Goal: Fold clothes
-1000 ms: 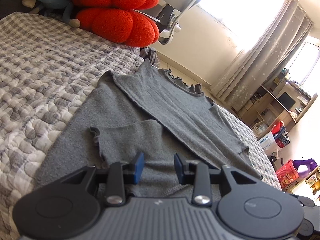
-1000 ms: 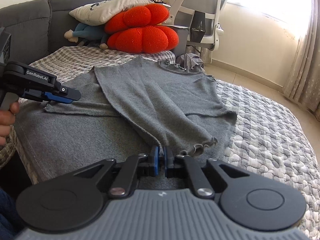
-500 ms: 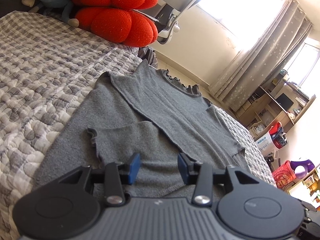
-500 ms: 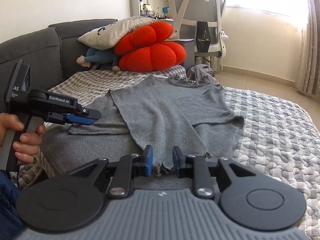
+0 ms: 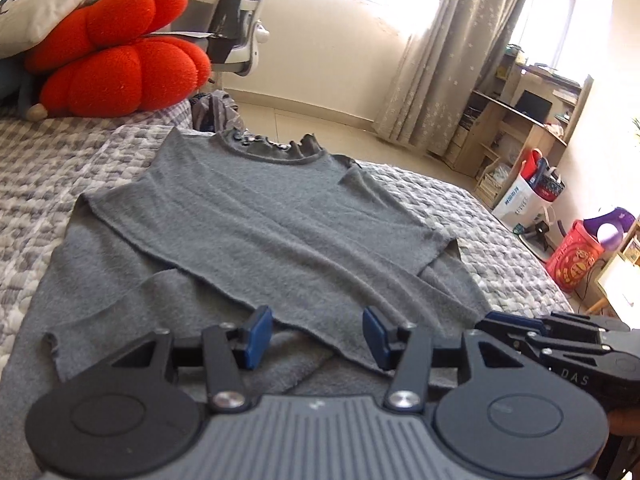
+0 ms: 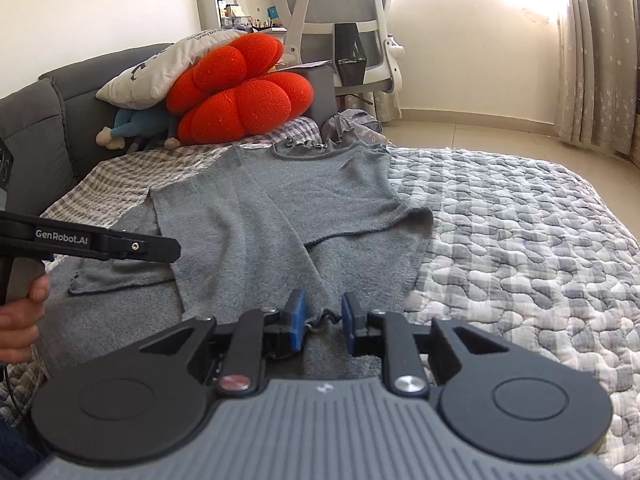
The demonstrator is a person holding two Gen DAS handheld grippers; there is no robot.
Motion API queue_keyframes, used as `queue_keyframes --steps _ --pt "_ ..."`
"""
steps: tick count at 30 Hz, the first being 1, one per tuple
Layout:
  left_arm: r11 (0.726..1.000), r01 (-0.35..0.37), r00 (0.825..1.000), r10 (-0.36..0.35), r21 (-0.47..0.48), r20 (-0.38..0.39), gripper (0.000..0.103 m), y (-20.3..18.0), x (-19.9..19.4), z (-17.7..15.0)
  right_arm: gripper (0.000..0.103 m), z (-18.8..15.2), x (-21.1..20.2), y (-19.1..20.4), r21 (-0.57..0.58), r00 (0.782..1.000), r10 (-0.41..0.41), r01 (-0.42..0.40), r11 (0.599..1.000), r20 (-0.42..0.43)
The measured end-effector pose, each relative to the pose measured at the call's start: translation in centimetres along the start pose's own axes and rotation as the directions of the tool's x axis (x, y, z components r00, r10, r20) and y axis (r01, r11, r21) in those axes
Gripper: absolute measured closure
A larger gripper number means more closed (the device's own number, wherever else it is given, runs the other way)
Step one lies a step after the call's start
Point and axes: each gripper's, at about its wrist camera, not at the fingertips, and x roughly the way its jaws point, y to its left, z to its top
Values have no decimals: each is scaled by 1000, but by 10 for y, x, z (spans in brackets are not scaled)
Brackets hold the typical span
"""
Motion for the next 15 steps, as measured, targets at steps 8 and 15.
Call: queue_keyframes --steps 8,15 --pt "991 -65 998 65 116 4 52 -12 6 -13 97 3 -12 1 -34 998 -44 45 998 36" --pt "991 -67 998 66 114 12 52 -12 6 -15 97 -1 -1 -4 -21 995 -97 97 995 7"
